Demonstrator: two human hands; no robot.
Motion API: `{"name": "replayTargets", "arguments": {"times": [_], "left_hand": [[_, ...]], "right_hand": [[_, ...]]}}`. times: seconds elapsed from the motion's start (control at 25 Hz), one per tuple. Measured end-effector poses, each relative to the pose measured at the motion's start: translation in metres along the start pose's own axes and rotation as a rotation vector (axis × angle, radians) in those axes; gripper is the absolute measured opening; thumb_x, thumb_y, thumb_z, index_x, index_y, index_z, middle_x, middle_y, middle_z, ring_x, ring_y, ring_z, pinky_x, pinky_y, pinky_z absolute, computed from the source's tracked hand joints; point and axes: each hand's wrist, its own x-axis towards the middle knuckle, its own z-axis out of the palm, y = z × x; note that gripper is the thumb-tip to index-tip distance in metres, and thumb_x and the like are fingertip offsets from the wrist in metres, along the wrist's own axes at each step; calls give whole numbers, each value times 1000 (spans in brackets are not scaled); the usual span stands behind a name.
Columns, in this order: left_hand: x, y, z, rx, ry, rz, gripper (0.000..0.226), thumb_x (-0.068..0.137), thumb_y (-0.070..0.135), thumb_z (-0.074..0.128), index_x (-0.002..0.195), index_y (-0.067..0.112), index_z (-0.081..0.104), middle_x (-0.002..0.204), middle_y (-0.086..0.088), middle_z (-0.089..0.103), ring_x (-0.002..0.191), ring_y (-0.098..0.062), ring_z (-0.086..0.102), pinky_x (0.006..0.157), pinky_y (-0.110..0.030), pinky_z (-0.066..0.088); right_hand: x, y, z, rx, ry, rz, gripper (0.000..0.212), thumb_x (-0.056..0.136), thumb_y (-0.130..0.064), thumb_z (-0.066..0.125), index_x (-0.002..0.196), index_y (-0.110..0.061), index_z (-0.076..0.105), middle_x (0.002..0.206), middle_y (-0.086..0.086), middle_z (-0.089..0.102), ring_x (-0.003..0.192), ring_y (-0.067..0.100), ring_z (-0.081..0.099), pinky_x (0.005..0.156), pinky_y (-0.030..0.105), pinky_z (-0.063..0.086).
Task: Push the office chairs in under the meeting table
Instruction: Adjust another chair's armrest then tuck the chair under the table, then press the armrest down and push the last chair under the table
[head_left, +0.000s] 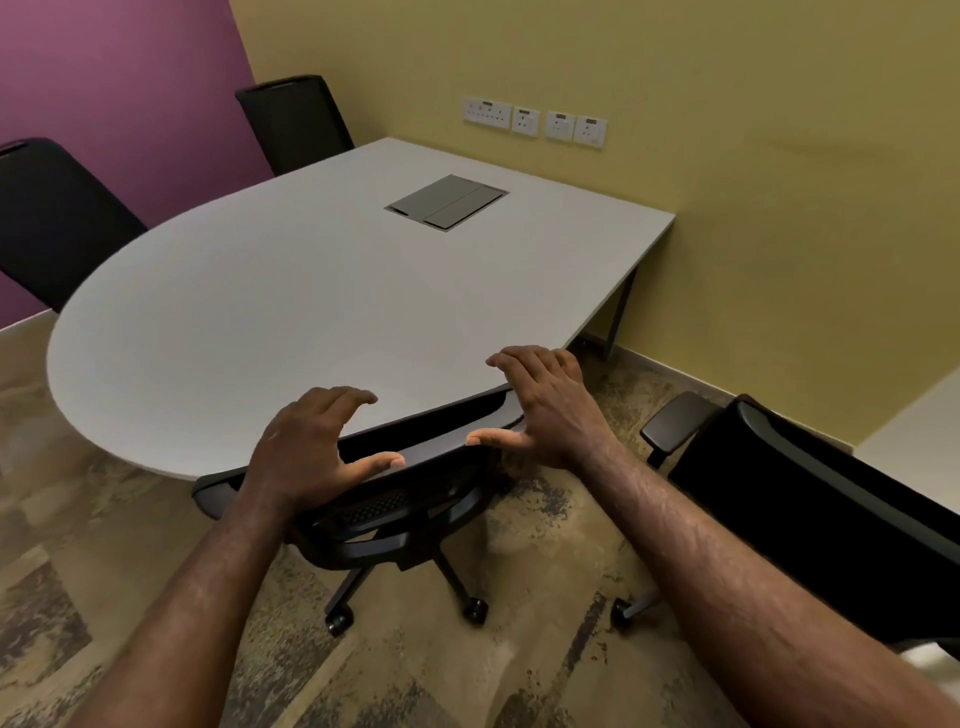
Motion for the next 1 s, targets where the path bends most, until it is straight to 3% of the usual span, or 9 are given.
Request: {"name": "replayTargets", "arguments": {"times": [0.48,0.68,1.0], "left_hand": [[85,91,43,-145,-10,277,76,70,87,48,122,32,56,121,10,60,112,-10,50,84,-33,42],[127,161,66,-174,-75,438,84,72,87,45,124,23,59,122,2,64,112,-19,57,84,-36,49],[165,274,114,-224,-235,620,89,70,87,46,132,24,53,130,3,58,118,-17,53,92,-38,50]], "right_hand": [[-75,74,-69,-172,145,294,86,77,-84,41,134,-20,43,135,2,50,125,19,40,105,48,25],[-133,117,-103,-235,137,495,92,76,-86,34,136,-18,44,137,4,49,127,22,39,106,54,25],[-225,167,-142,-281,154,735,90,76,-86,36,136,-20,42,136,1,49,126,22,39,106,47,22]]}}
